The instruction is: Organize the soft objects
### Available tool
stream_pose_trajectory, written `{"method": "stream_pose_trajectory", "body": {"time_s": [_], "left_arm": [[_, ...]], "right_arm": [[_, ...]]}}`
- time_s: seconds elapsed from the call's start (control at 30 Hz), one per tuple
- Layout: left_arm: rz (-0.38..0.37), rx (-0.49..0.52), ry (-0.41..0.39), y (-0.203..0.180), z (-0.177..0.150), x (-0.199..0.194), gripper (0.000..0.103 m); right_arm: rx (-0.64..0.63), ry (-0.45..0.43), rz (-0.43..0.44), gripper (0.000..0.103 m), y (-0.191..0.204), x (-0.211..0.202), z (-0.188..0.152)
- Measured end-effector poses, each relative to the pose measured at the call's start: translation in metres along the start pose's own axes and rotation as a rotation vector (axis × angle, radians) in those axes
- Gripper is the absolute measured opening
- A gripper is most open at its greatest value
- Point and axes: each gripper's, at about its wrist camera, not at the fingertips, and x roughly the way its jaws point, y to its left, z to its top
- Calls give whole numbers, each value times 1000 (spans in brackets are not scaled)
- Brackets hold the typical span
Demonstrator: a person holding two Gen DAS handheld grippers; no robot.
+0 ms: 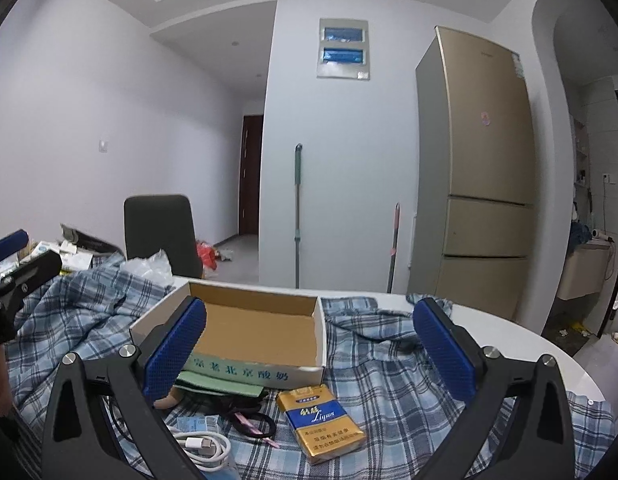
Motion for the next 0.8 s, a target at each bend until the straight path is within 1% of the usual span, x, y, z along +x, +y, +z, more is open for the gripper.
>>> {"method": "stream_pose_trajectory", "body": {"time_s": [0.07,0.27,0.57,0.8], "left_arm": [[3,-2,3,0,0,0,103],[14,-20,37,3,1,5,103],[1,-15,31,4,1,5,103],[1,-14,45,5,0,7,103]], "right_arm": [[-2,-9,3,103,0,-2,1],[-12,0,4,103,3,0,1],[2,9,1,103,0,2,1],[0,11,0,103,0,2,1]]}}
